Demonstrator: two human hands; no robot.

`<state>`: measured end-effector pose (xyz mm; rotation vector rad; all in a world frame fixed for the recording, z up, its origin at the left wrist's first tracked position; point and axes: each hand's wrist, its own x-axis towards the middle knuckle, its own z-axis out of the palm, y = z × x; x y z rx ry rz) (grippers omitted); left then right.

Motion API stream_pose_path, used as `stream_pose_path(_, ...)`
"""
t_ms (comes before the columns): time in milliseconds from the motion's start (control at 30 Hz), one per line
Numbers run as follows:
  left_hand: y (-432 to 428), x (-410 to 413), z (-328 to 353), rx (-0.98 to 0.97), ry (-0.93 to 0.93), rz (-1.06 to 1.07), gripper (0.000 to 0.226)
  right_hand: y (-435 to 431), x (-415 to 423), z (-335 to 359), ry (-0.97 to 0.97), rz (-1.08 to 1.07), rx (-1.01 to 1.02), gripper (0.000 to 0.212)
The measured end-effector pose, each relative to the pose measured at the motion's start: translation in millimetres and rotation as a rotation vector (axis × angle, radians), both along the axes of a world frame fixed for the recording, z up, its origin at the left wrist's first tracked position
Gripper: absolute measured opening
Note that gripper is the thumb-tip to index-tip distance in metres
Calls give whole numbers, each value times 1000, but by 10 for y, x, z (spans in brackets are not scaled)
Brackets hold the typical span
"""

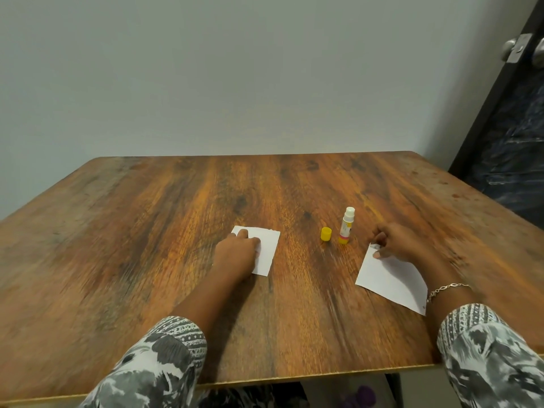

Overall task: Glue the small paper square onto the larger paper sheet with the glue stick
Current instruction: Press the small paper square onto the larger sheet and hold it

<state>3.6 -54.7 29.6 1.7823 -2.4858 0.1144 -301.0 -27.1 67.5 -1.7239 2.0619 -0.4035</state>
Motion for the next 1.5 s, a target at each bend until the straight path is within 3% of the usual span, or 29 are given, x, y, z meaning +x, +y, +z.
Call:
stream_pose_path(367,31,-7,12,-13,-9,5,41,-38,15,39,29,28,78,37)
stream_pose_path(467,29,-10,18,-8,-14,7,42,-18,17,55,24,44,70,29)
stream_pose_path(533,34,-9,23,-7,-11,9,42,14,16,59,15,55,36,17)
stream_pose_path(633,48,-7,25,-12,-6,7,42,71,-13,58,-3,48,-35,28)
stream_pose_path(800,50,-11,31,-20,19,18,41,217,35,376,-32,96,-110,23)
stream_pose_path(1033,16,-8,105,62,100,65,33,543,526,1110,-136,266,-405,17)
stream_pose_path(1100,6,-11,153,43,206,86,32,574,688,1156,-172,297,-487,19)
stream_pose_path(1167,30,-5,230,-52,446,135,30,582,881,1090,-202,317,-663,20)
stream_pose_path(1233,85,13,360,83,930,213,42,567,1063,933,-186,381,-887,11)
stream_pose_path(1300,134,62,508,427,1402,287,50,531,1209,732,-174,466,-1012,11)
stream_pose_path(1400,196,190,629,711,1627,321,44,433,1334,467,-219,541,-1095,8)
stream_pose_path(1500,217,279,606,699,1738,409,30,355,1365,266,-280,562,-1089,10)
